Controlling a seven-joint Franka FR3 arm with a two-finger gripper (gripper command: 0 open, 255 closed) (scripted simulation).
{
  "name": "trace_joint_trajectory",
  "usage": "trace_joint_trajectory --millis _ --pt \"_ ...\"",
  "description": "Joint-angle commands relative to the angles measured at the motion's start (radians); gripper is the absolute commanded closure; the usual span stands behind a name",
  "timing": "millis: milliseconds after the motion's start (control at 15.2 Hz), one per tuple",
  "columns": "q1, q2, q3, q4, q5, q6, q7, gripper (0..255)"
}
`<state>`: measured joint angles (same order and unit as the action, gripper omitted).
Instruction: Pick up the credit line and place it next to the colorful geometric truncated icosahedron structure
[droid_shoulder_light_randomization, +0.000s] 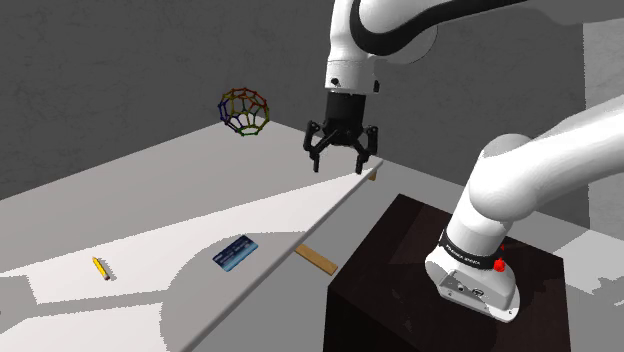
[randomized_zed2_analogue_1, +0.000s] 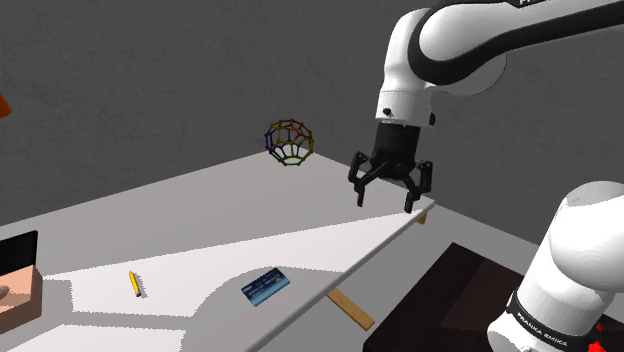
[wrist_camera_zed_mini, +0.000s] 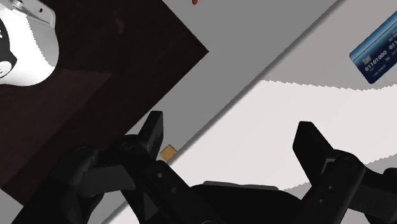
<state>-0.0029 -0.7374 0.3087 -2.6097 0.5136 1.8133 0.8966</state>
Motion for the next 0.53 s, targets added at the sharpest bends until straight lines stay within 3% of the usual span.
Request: trace_joint_trajectory --millis 0,462 --pt "0.007 0.038 0.047 -0.006 0.069 0.058 0.079 0" --pt "0.011 0.238 0.199 0.032 0.268 0.290 0.305 0"
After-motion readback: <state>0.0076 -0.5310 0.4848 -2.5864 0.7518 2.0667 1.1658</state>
